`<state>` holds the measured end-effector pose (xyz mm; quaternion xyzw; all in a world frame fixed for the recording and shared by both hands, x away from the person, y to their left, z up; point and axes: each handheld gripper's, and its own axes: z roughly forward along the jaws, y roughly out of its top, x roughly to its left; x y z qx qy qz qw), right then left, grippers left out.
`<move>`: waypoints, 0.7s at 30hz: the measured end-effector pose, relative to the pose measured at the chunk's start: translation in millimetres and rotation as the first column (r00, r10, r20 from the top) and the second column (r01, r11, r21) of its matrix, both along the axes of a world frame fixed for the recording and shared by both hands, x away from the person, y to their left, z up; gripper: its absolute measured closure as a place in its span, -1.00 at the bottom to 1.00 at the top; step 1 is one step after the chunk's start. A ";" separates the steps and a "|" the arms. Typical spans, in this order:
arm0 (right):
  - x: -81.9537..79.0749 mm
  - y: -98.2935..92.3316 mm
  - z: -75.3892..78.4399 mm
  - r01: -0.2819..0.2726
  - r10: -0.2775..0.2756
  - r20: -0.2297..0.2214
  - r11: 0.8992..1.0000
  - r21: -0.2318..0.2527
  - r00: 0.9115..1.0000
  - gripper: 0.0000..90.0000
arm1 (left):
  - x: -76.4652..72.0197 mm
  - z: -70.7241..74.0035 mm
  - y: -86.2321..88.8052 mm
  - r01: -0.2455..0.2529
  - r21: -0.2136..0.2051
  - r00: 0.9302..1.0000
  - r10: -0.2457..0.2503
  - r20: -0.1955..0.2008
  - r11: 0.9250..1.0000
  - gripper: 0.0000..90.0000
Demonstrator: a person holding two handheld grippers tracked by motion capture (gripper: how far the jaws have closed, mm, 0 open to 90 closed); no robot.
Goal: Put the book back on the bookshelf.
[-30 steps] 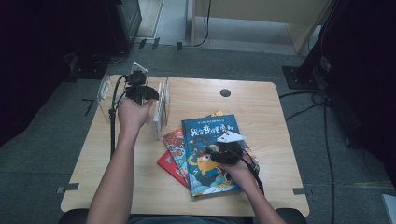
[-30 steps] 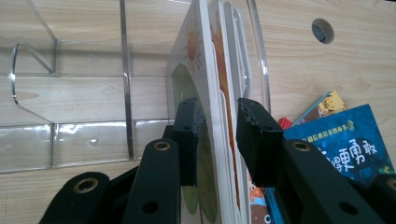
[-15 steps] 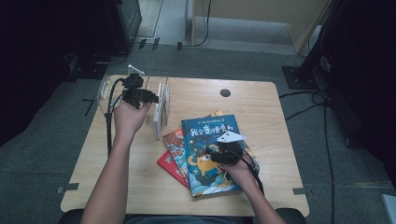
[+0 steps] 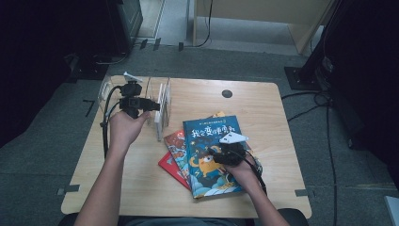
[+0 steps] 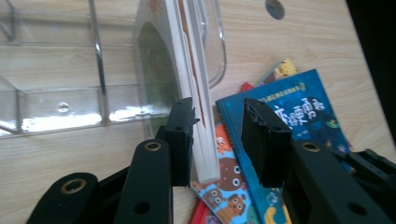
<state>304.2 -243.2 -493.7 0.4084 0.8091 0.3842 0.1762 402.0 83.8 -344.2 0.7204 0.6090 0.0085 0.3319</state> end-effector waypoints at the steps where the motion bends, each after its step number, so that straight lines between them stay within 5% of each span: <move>1: 0.0 0.0 0.0 0.000 0.000 0.000 1.000 0.000 1.000 -0.08 | 0.0 0.0 0.0 0.000 0.000 1.000 0.000 0.000 1.000 0.42; 21: 1.1 -38.8 13.4 0.087 -0.083 -0.052 0.994 0.070 0.995 0.10 | -43.1 -27.6 -19.2 0.159 -0.022 0.987 -0.159 0.008 0.987 0.32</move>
